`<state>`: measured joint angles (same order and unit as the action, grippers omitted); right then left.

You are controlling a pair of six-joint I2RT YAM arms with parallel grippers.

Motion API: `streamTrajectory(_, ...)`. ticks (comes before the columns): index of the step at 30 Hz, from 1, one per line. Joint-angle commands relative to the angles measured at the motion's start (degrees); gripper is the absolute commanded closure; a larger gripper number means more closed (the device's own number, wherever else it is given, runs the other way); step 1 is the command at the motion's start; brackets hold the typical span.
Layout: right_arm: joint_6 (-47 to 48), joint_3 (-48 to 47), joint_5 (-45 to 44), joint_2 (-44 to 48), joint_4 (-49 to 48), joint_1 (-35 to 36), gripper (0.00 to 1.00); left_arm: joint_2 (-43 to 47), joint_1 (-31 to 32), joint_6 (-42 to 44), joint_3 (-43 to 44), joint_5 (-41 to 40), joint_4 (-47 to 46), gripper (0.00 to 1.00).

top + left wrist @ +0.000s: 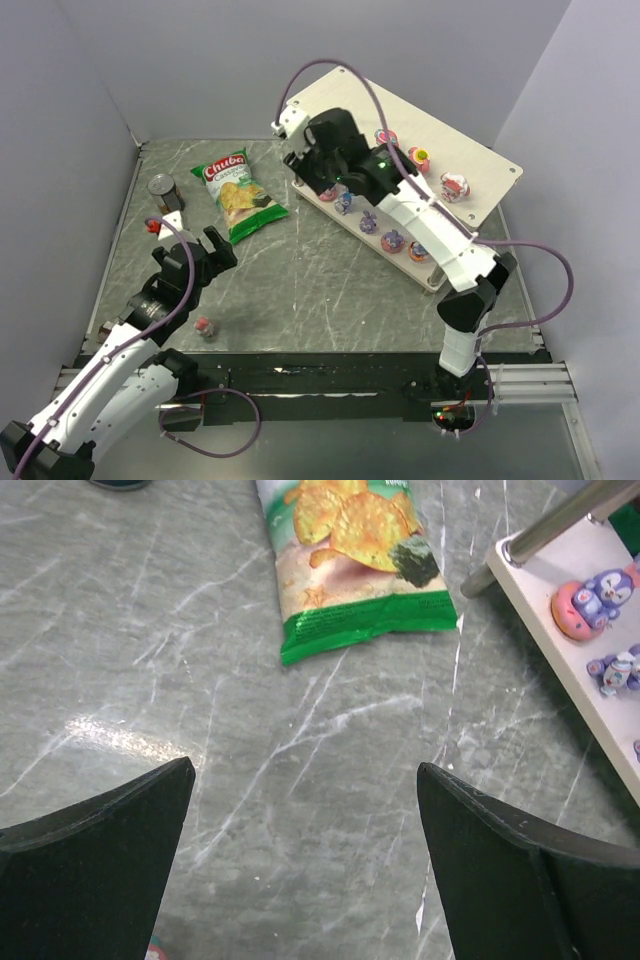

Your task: Place and organize the plastic toys onto the shelf

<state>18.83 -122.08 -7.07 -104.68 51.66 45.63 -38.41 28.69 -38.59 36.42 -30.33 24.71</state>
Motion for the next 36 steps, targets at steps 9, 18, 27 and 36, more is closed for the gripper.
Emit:
streamTrajectory(9, 14.0, -12.0, -4.0, 2.2, 4.1, -4.1, 0.93, -2.0, -0.1, 1.2, 0.6, 3.5, -2.6, 0.01)
streamTrajectory(18, 21.8, -16.7, -3.9, 1.1, 5.2, -7.9, 0.89, -2.5, -0.1, 0.6, 0.0, 4.4, -2.9, 0.01)
streamTrajectory(27, 23.6, -16.5, -1.0, -1.0, 5.6, -11.0, 0.89, -4.0, -0.1, 0.6, 0.1, 4.9, -3.5, 0.01)
streamTrajectory(36, 23.4, -16.5, 1.9, -1.8, 6.4, -11.6, 0.87, -4.5, -0.1, 0.1, -0.5, 5.1, -3.9, 0.01)
